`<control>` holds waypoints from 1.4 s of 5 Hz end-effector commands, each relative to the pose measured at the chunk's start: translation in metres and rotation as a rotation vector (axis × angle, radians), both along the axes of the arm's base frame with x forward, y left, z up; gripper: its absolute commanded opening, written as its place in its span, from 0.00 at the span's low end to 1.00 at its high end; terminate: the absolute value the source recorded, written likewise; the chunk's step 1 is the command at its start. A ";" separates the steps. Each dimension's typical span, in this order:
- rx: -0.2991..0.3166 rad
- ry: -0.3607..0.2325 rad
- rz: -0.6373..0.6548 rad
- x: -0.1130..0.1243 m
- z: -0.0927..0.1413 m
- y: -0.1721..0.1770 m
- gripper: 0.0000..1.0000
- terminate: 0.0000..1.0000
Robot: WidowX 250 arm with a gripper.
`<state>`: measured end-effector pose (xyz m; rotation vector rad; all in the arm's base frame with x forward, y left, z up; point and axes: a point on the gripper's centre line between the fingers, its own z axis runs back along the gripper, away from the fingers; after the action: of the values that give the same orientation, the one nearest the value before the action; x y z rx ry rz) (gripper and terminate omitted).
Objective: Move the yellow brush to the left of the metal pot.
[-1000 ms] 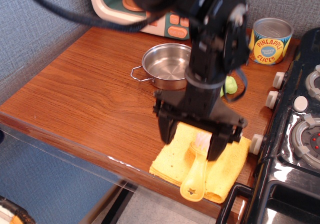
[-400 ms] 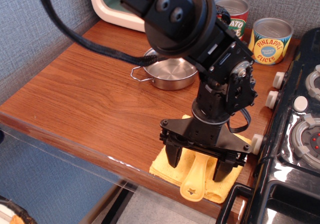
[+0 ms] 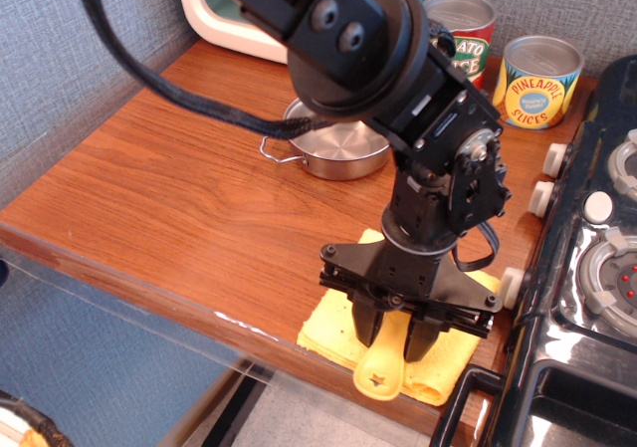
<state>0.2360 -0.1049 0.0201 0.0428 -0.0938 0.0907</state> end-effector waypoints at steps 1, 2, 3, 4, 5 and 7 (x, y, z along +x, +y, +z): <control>-0.016 -0.018 0.002 0.004 0.008 -0.001 0.00 0.00; -0.036 -0.128 -0.012 0.015 0.051 0.000 0.00 0.00; -0.042 -0.189 0.030 0.034 0.094 0.020 0.00 0.00; -0.041 -0.177 0.103 0.056 0.093 0.066 0.00 0.00; -0.041 -0.127 0.127 0.078 0.082 0.117 0.00 0.00; -0.071 -0.074 0.017 0.118 0.062 0.214 0.00 0.00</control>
<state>0.3487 0.1123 0.0636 -0.0471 -0.1006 0.1052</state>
